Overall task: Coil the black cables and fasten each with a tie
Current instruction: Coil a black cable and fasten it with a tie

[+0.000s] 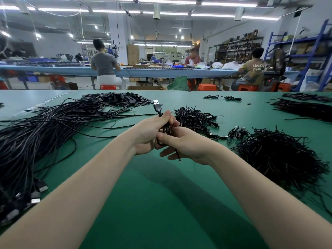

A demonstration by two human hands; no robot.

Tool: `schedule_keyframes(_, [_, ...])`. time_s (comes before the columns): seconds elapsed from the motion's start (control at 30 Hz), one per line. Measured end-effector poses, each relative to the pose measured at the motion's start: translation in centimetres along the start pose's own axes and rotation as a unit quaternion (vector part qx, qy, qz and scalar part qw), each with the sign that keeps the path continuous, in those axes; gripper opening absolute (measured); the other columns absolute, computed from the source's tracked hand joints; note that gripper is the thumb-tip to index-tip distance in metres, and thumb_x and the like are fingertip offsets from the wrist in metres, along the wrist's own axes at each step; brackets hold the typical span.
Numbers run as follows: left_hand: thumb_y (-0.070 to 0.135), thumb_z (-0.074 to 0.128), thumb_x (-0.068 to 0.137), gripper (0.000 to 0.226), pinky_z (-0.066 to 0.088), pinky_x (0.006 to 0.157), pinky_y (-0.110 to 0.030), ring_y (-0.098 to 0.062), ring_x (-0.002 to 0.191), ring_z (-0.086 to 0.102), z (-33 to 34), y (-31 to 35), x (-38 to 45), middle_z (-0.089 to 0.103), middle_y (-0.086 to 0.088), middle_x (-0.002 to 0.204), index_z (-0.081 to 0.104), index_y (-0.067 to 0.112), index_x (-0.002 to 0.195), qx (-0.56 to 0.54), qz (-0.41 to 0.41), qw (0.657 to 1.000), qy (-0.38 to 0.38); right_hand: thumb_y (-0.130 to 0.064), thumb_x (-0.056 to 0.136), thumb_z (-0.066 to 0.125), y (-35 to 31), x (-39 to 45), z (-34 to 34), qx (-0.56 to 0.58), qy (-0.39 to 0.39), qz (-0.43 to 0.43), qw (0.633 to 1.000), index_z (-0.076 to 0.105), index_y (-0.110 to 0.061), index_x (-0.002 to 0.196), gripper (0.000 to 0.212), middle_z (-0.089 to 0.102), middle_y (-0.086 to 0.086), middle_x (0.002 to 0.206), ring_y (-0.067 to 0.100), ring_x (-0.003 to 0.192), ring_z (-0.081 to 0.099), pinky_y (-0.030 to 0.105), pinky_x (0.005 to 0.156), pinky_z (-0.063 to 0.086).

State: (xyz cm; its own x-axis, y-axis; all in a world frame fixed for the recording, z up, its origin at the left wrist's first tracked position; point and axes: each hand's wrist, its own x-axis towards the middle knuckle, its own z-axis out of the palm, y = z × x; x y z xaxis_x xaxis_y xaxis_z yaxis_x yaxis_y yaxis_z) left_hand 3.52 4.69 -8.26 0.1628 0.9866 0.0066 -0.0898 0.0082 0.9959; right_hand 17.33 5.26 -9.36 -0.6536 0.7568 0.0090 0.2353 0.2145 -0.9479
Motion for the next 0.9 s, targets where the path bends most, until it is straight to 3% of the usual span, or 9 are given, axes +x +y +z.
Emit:
schedule_keyframes(0.13, [0.04, 0.04, 0.1, 0.039, 0.051, 0.058, -0.024, -0.015, 0.08, 0.06, -0.1, 0.0, -0.1, 0.068, 0.001, 0.096, 0.052, 0.017, 0.071, 0.002, 0.013, 1.0, 0.017, -0.035, 0.096, 0.053, -0.1, 0.3, 0.8, -0.018, 0.044, 0.0, 0.999, 0.053, -0.015, 0.086, 0.022, 0.059, -0.001, 0.079, 0.008, 0.059, 0.062, 0.024, 0.061, 0.052])
schedule_keyframes(0.27, [0.039, 0.038, 0.101, 0.04, 0.045, 0.087, -0.035, -0.017, 0.089, 0.058, -0.2, -0.4, 0.3, 0.07, 0.002, 0.094, 0.051, 0.017, 0.07, 0.017, 0.024, 0.999, 0.023, -0.036, 0.099, 0.045, -0.1, 0.4, 1.2, -0.096, 0.067, -0.004, 0.993, 0.043, -0.014, 0.083, 0.027, 0.045, 0.001, 0.071, 0.01, 0.053, 0.045, 0.021, 0.046, 0.042])
schedule_keyframes(0.37, [0.039, 0.036, 0.103, 0.041, 0.041, 0.082, -0.032, -0.014, 0.085, 0.056, 0.2, -1.1, 0.6, 0.068, 0.005, 0.09, 0.049, 0.019, 0.07, 0.026, 0.01, 0.999, 0.031, -0.027, 0.103, 0.033, 0.5, 0.8, 1.6, -0.238, 0.104, -0.029, 0.965, 0.041, -0.011, 0.086, 0.024, 0.046, 0.004, 0.074, 0.015, 0.057, 0.041, 0.027, 0.053, 0.035])
schedule_keyframes(0.47, [0.038, 0.036, 0.103, 0.04, 0.045, 0.073, -0.026, -0.009, 0.077, 0.061, 0.8, -1.8, 0.5, 0.067, 0.005, 0.093, 0.048, 0.018, 0.07, 0.039, 0.003, 0.998, 0.049, -0.026, 0.102, 0.033, 1.2, 0.9, 1.7, -0.207, 0.101, -0.024, 0.973, 0.037, -0.018, 0.076, 0.028, 0.043, 0.0, 0.067, 0.011, 0.053, 0.038, 0.019, 0.042, 0.031])
schedule_keyframes(0.57, [0.039, 0.036, 0.103, 0.04, 0.048, 0.072, -0.024, -0.008, 0.078, 0.064, 0.9, -2.4, 0.5, 0.069, 0.005, 0.099, 0.048, 0.018, 0.07, 0.041, 0.003, 0.998, 0.049, -0.027, 0.1, 0.04, 1.9, 0.9, 1.3, -0.25, 0.105, -0.024, 0.962, 0.039, -0.018, 0.073, 0.029, 0.044, -0.003, 0.064, 0.005, 0.052, 0.043, 0.015, 0.043, 0.031])
schedule_keyframes(0.63, [0.041, 0.036, 0.102, 0.041, 0.047, 0.07, -0.023, -0.005, 0.077, 0.066, 0.9, -2.8, 0.5, 0.071, 0.008, 0.101, 0.048, 0.019, 0.07, 0.035, -0.003, 0.998, 0.043, -0.027, 0.099, 0.041, 2.4, 1.1, 1.2, -0.306, 0.11, -0.019, 0.945, 0.043, -0.013, 0.08, 0.024, 0.053, 0.004, 0.072, 0.012, 0.064, 0.053, 0.022, 0.051, 0.035])
schedule_keyframes(0.73, [0.042, 0.035, 0.102, 0.043, 0.046, 0.071, -0.025, -0.005, 0.084, 0.064, 0.8, -3.8, 0.7, 0.072, 0.011, 0.106, 0.051, 0.022, 0.068, 0.048, -0.006, 0.998, 0.049, -0.029, 0.099, 0.034, 3.3, 1.3, 1.2, -0.366, 0.115, 0.019, 0.923, 0.044, -0.014, 0.097, 0.019, 0.059, 0.019, 0.107, 0.035, 0.097, 0.057, 0.032, 0.071, 0.038])
schedule_keyframes(0.83, [0.038, 0.041, 0.101, 0.042, 0.051, 0.084, -0.029, -0.015, 0.095, 0.063, 0.9, -4.9, 0.9, 0.073, 0.004, 0.105, 0.063, 0.019, 0.072, 0.015, -0.009, 0.998, 0.057, -0.034, 0.099, 0.033, 4.2, 1.0, 0.9, -0.431, 0.14, 0.031, 0.891, 0.041, -0.013, 0.129, 0.038, 0.058, 0.019, 0.118, 0.039, 0.104, 0.057, 0.037, 0.075, 0.038])
schedule_keyframes(0.9, [0.037, 0.051, 0.097, 0.035, 0.055, 0.079, -0.025, -0.013, 0.088, 0.066, 0.8, -5.1, 0.8, 0.075, 0.0, 0.094, 0.071, 0.016, 0.079, 0.0, -0.005, 0.997, 0.077, -0.034, 0.099, 0.032, 4.3, 0.8, 0.7, -0.43, 0.149, 0.038, 0.89, 0.042, -0.014, 0.128, 0.037, 0.059, 0.017, 0.115, 0.038, 0.102, 0.057, 0.036, 0.073, 0.036])
